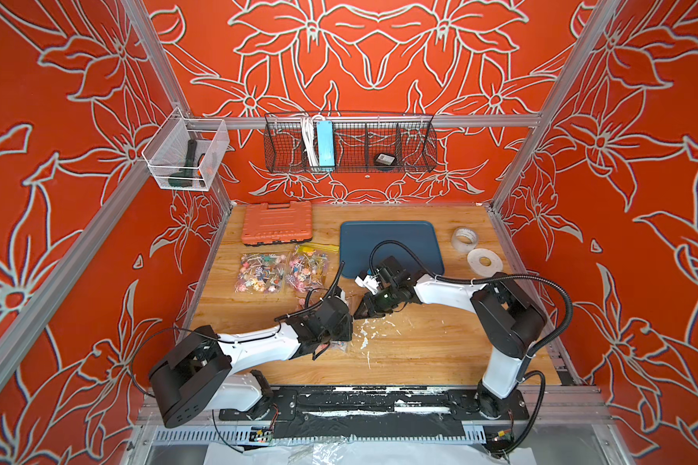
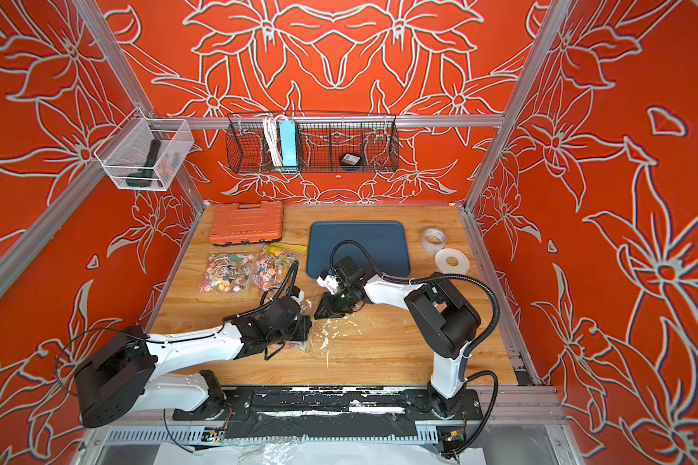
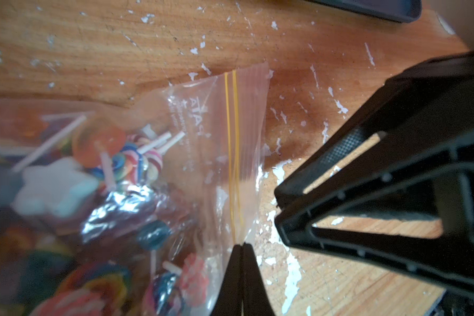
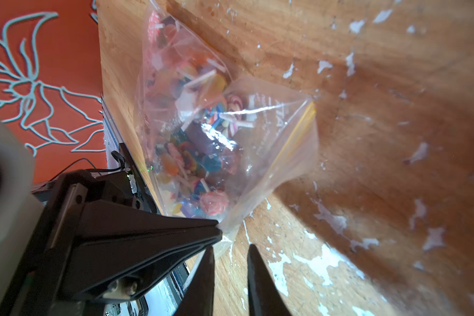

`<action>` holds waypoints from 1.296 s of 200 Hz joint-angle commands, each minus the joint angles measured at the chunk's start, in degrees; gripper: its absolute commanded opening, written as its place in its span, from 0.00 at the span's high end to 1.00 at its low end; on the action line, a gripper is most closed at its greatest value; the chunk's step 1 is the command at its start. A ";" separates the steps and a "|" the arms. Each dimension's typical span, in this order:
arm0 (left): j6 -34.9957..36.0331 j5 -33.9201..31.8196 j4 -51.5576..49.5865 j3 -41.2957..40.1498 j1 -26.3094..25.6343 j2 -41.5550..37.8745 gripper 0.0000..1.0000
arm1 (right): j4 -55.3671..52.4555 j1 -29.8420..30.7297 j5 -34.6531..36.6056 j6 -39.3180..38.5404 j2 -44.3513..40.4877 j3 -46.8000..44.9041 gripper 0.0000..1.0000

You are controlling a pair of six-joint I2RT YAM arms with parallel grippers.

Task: Pour candies out of the ziploc bag
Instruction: Open the ziploc bag at the center of the board.

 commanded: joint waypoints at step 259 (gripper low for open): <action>-1.81 -2.59 -1.52 -0.70 0.56 -0.95 1.00 | 0.14 1.73 -1.33 0.36 5.62 2.32 0.91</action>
